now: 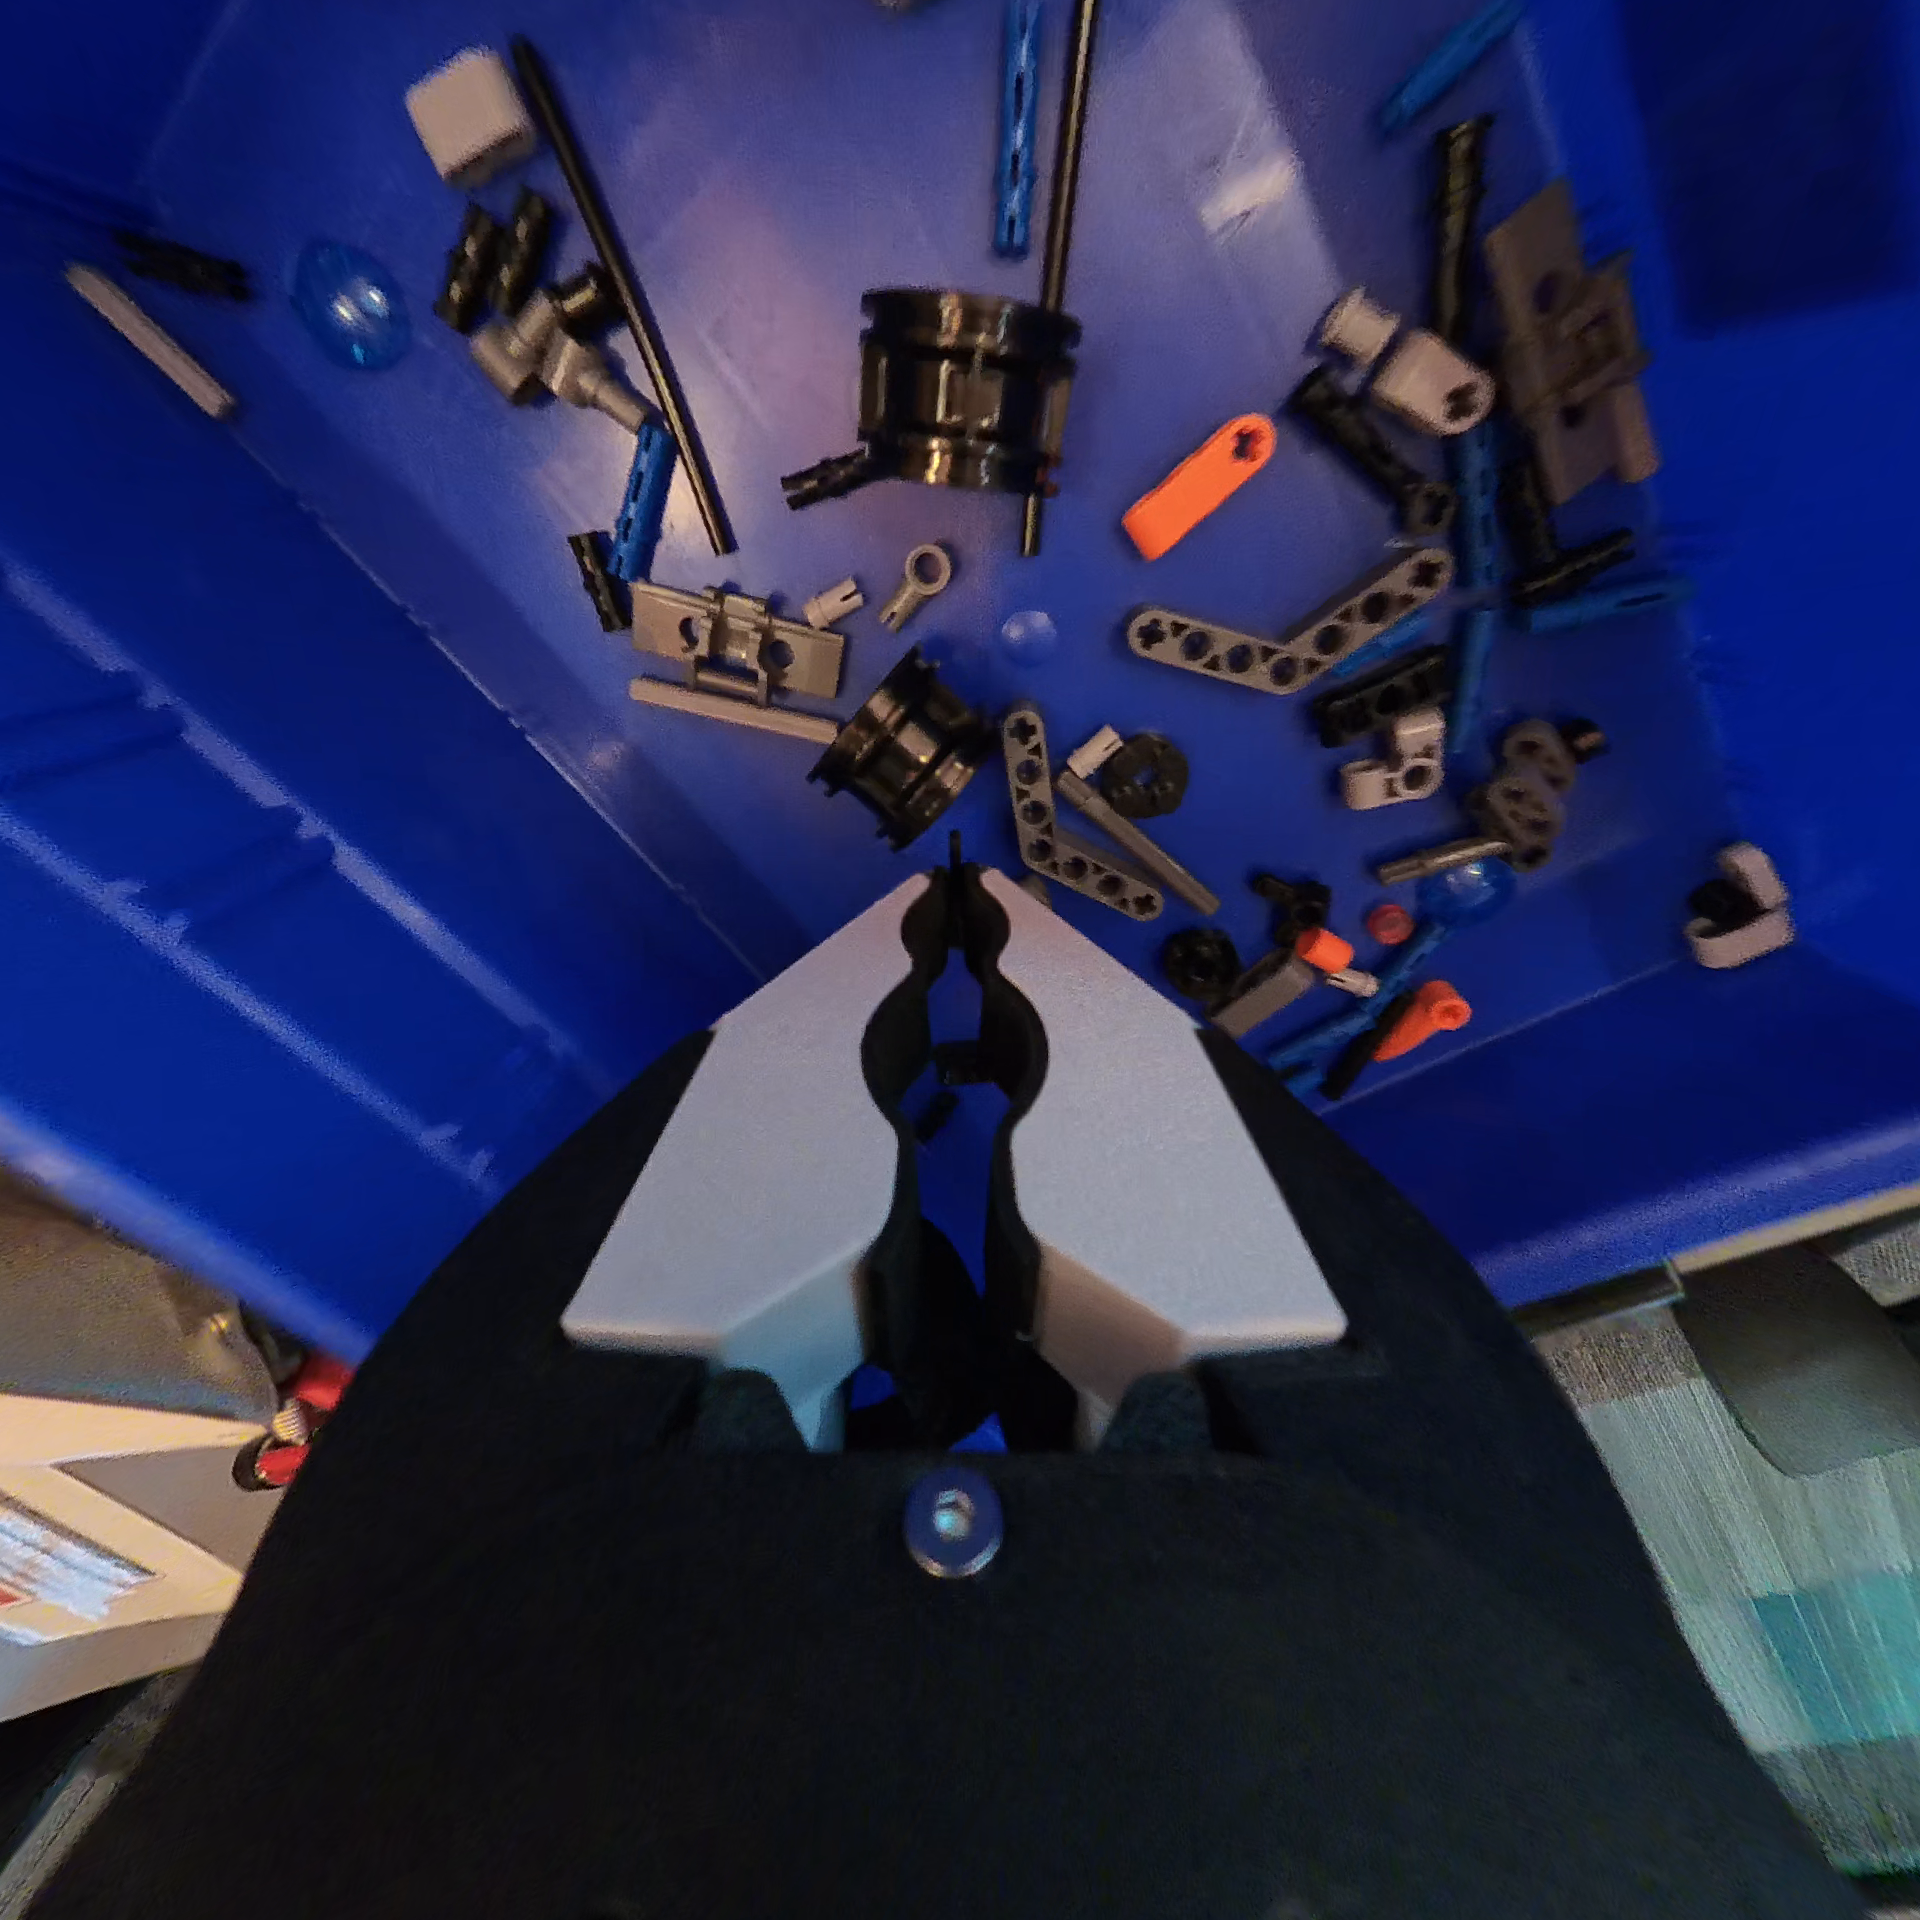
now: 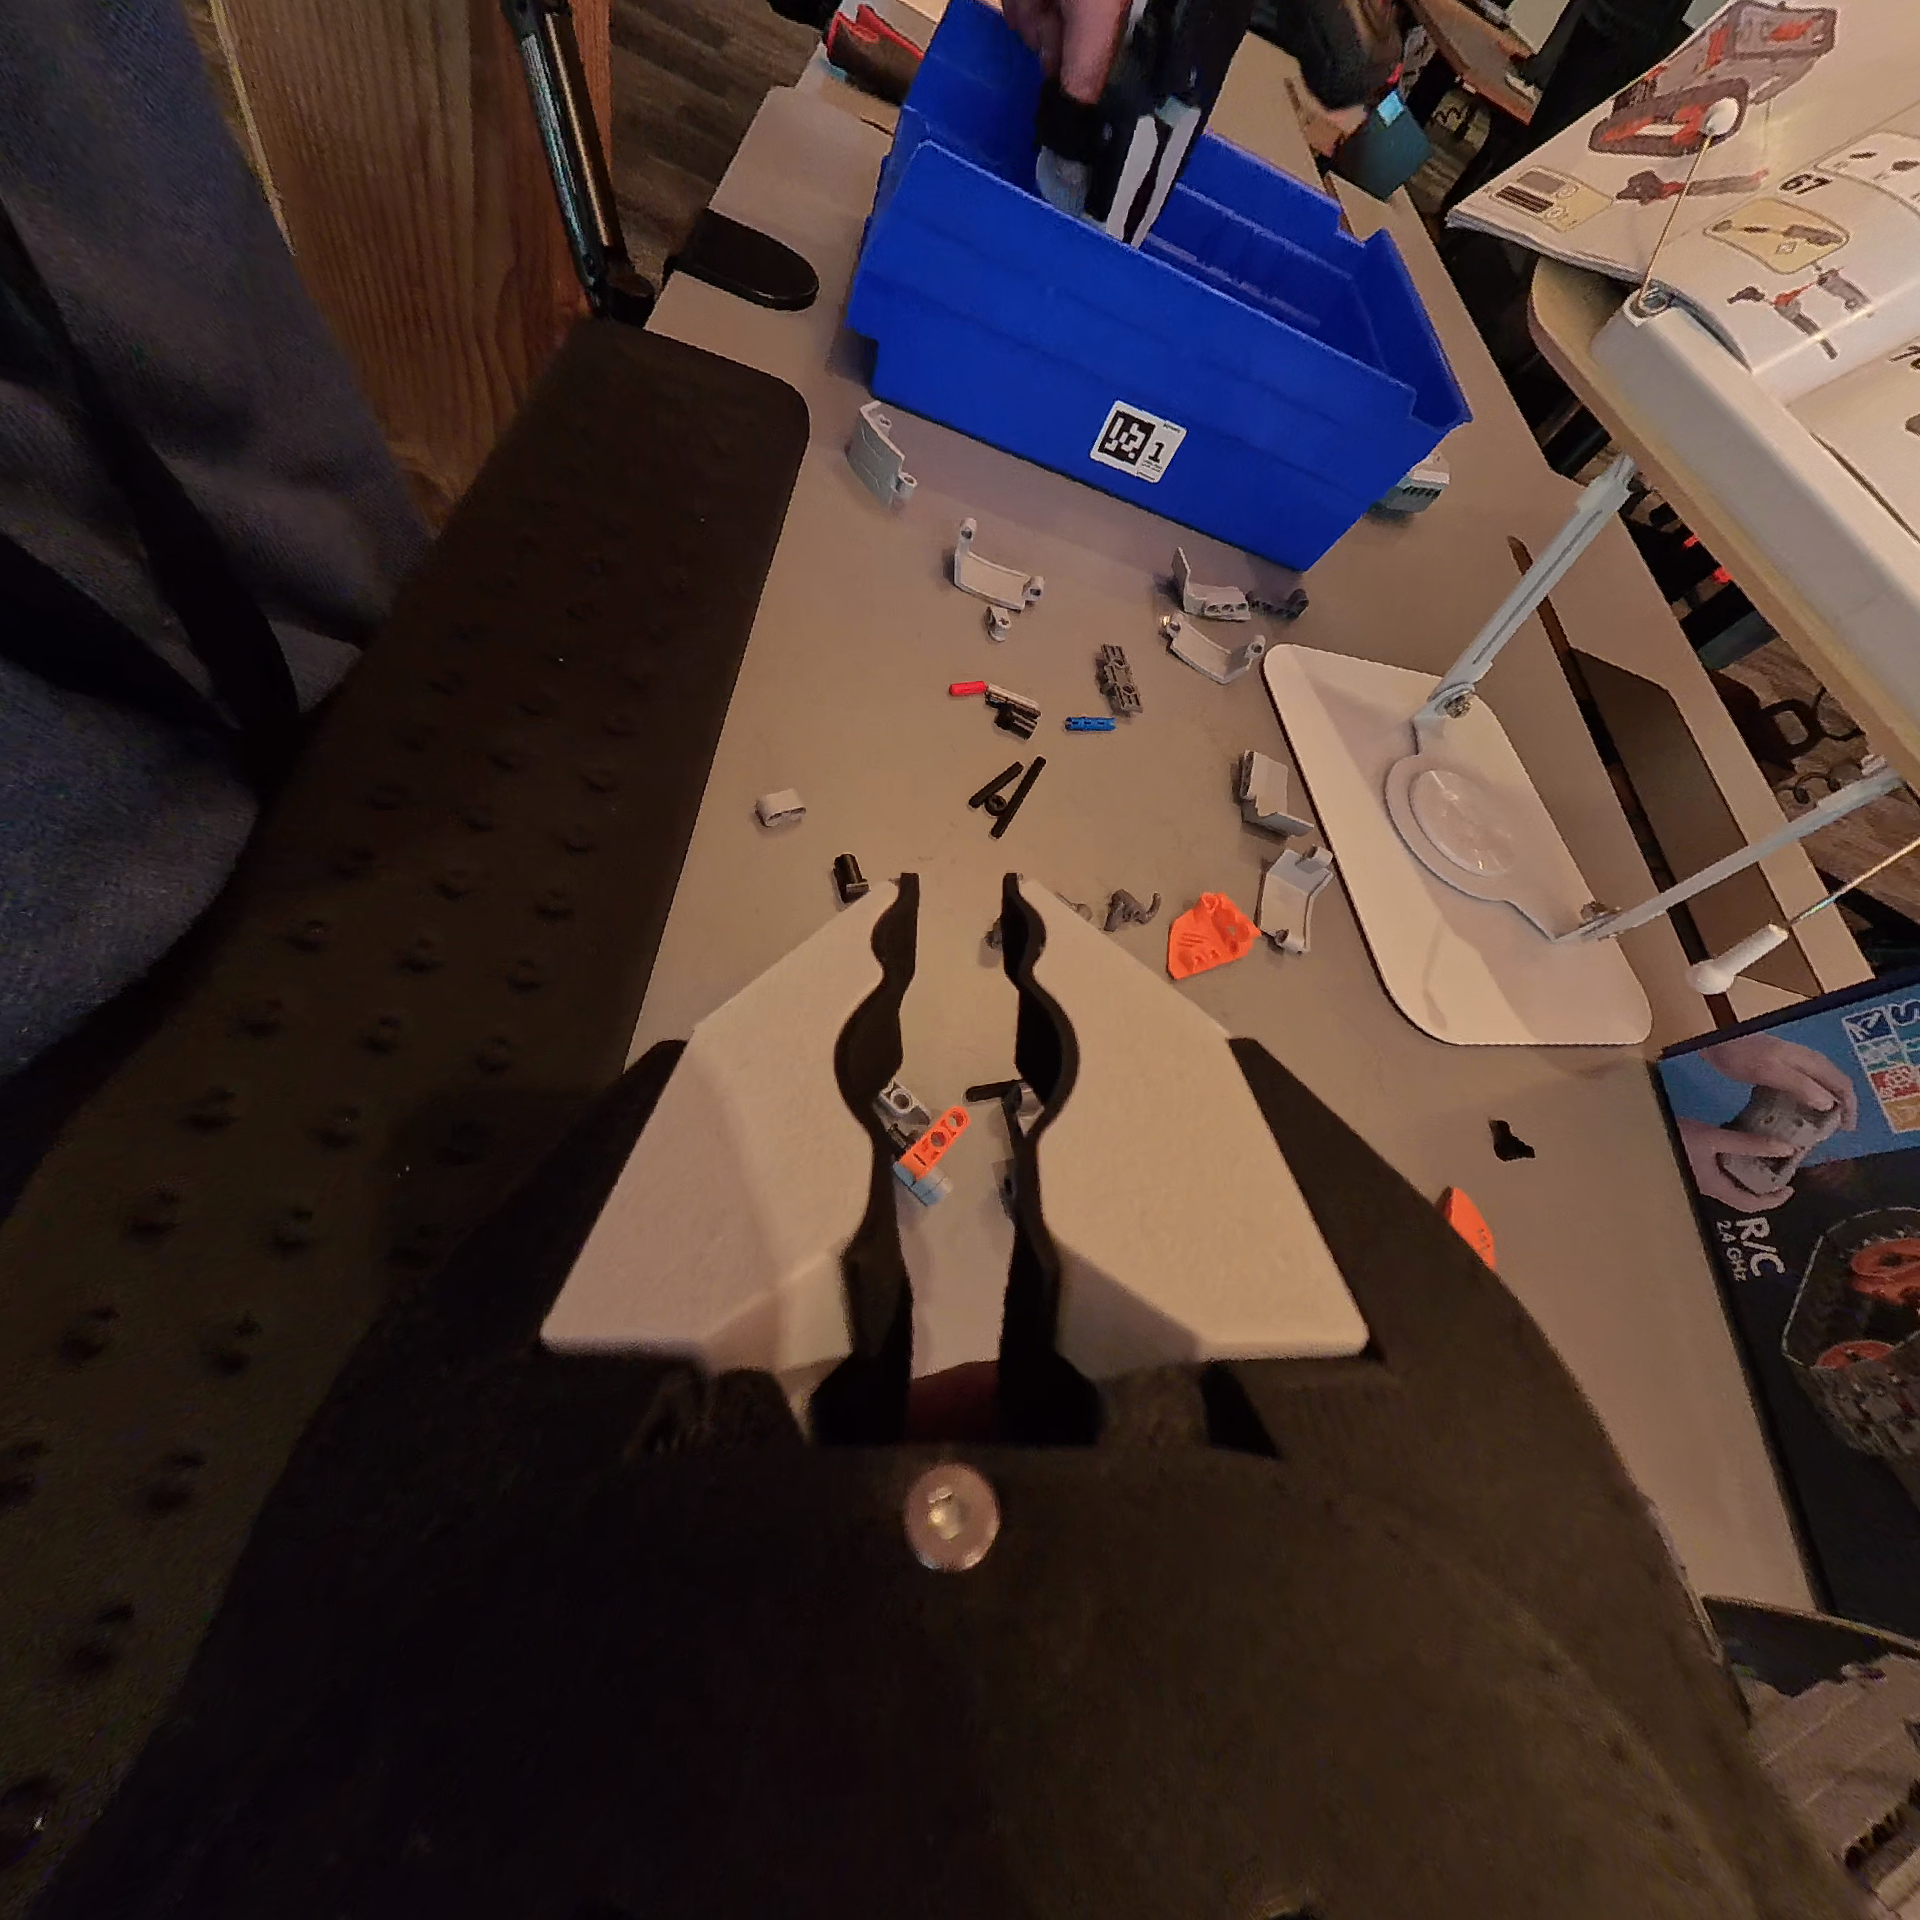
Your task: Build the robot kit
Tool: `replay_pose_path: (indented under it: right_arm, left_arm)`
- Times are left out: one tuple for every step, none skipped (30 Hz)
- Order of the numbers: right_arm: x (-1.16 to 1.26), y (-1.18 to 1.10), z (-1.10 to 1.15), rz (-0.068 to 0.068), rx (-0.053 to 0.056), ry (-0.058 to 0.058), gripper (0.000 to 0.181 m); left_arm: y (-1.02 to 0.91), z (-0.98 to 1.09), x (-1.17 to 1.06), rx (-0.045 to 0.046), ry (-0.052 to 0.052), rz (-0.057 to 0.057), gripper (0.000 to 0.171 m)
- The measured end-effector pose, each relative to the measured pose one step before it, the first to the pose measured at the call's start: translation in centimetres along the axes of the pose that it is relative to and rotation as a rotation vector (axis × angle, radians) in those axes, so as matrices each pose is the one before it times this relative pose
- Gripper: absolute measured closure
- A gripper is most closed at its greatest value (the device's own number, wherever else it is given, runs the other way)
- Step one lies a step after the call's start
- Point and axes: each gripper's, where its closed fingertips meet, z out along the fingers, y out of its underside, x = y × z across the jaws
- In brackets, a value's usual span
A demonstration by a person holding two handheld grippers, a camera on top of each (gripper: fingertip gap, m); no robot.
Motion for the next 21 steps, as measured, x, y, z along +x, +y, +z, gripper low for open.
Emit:
replay_pose_path:
  right_arm:
    - [0.057,-0.085,-0.022,-0.0013,0.0007,0.0044,0.168]
    - [0.116,-0.143,-0.036,-0.0001,0.0018,0.008,0.168]
    - [0.123,-0.176,-0.031,0.0019,0.0035,0.0076,0.167]
    - [0.069,-0.205,-0.025,0.0006,0.0055,0.0061,0.167]
    - [0.106,-0.204,-0.04,-0.0004,0.0044,0.0093,0.167]
    - [0.186,-0.147,-0.046,-0.0001,-0.0005,0.0144,0.167]
    - [0.173,-0.153,-0.071,-0.0021,-0.0012,0.0148,0.167]
    - [0.13,-0.214,-0.125,-0.0051,0.0027,0.0136,0.166]
    - [0.166,-0.263,-0.173,-0.0051,0.0043,0.0168,0.166]
    - [0.246,-0.241,-0.21,-0.0028,0.0024,0.0198,0.166]
    - [0.229,-0.241,-0.234,-0.0015,0.0029,0.018,0.167]
    - [0.204,-0.294,-0.26,-0.0011,0.0086,0.0163,0.167]
    - [0.182,-0.316,-0.279,-0.0004,0.0103,0.0158,0.166]
    - [0.174,-0.264,-0.28,-0.0003,0.0049,0.0143,0.166]
    - [0.186,-0.318,-0.296,-0.0021,0.0055,0.0146,0.166]
    - [0.188,-0.481,-0.311,-0.0047,0.0101,0.0157,0.166]
    - [0.192,-0.474,-0.356,-0.0094,0.0074,0.0166,0.166]
    - [0.281,-0.368,-0.434,-0.0136,0.0038,0.0207,0.166]
    - [0.333,-0.351,-0.498,-0.0106,0.0077,0.0209,0.166]
    - [0.293,-0.314,-0.498,-0.0014,0.0113,0.013,0.166]
    - [0.296,-0.165,-0.474,0.0037,0.0067,0.0096,0.166]
  left_arm:
    - [-0.27,-0.83,-0.011,0.02186,-0.0118,0.0021,0.171]
    - [-0.398,-1.008,-0.088,0.02572,-0.0233,0.0052,0.171]
    - [-0.675,-1.156,0.274,0.03643,-0.0095,0.0069,0.171]
    - [-0.958,-1.284,0.384,0.04069,-0.0168,0.0135,0.171]
    - [-1.265,-1.376,0.551,0.0414,-0.0229,0.0266,0.171]
    - [-1.802,-1.471,1.055,0.05761,-0.0043,0.0382,0.171]
    - [-2.394,-1.446,1.483,0.07797,0.0124,0.0391,0.171]
    - [-2.664,-1.103,1.426,0.07754,0.0029,0.0292,0.171]
    - [-2.57,-0.59,1.653,0.06006,0.003,0.0479,0.171]
    - [-2.52,-0.151,2.025,0.05202,0.013,0.0756,0.171]
    - [-2.484,0.208,1.858,0.04456,0.0049,0.0642,0.171]
    - [-2.238,0.529,1.733,0.02776,0.0002,0.0478,0.171]
    - [-2.078,0.675,1.988,0.0234,0.0106,0.0657,0.171]
    - [-2.162,0.74,1.825,0.03014,0.01,0.0549,0.171]
    - [-2.376,0.762,1.535,0.04487,0.0076,0.0393,0.171]
    - [-2.56,0.838,1.475,0.05987,0.0183,0.0243,0.171]
    - [-2.369,1.019,1.455,0.05694,0.0227,0.025,0.171]
    - [-1.81,1.175,1.158,0.03391,0.0071,0.0368,0.171]
    - [-1.765,1.135,0.861,0.04177,0.0015,0.019,0.171]
    - [-1.84,1.072,1.008,0.05834,0.021,-0.0033,0.171]
    - [-1.471,1.074,0.944,0.04703,0.0203,0.0088,0.171]
